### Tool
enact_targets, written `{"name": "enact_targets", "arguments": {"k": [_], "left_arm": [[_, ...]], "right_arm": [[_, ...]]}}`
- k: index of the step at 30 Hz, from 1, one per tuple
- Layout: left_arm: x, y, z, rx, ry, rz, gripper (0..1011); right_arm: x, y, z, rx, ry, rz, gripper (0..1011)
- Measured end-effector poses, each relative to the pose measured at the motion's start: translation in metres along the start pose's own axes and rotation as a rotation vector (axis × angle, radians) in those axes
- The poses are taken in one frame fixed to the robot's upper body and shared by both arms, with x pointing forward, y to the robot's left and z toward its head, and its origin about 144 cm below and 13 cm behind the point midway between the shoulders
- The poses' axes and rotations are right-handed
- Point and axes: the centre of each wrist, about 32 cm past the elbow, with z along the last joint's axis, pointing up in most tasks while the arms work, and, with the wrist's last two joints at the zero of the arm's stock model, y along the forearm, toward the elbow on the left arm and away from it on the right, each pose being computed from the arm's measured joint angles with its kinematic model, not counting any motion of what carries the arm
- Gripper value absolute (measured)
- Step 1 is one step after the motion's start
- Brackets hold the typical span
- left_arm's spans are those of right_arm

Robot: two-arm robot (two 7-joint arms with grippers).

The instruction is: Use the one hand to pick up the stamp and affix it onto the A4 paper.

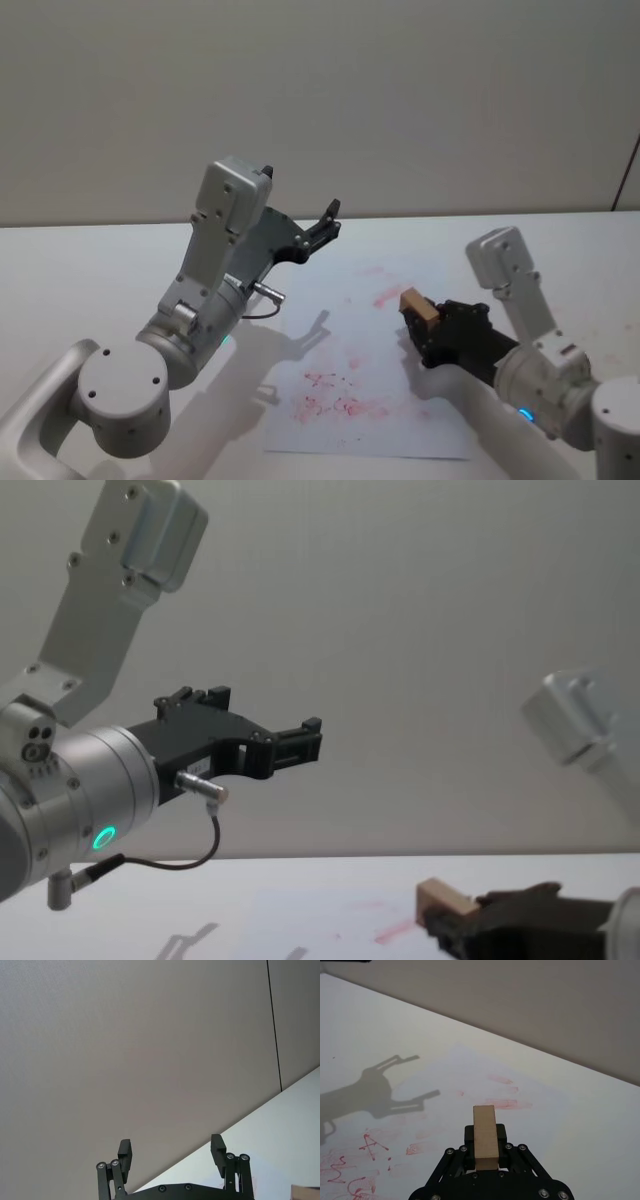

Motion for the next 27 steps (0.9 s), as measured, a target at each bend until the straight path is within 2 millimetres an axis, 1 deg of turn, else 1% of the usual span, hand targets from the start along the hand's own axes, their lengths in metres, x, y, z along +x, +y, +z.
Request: {"name": "enact_targets", "arguments": {"k": [4,12,27], "left_arm": [[0.000,0.000,0.000,0.000,0.000,0.000,1001],[0.000,0.000,0.000,0.000,0.000,0.000,1001],[0.000,0.000,0.000,0.000,0.000,0.000,1001]], "right_arm": [[-0.006,0.009,-0.002,-0.028,0.007,0.008,218],[-0.014,0.017,-0.006,-0.068,0.023,-0.001,218],[-0.017,0.018,-0.016,-0.127,0.037,-0.034,218]]}}
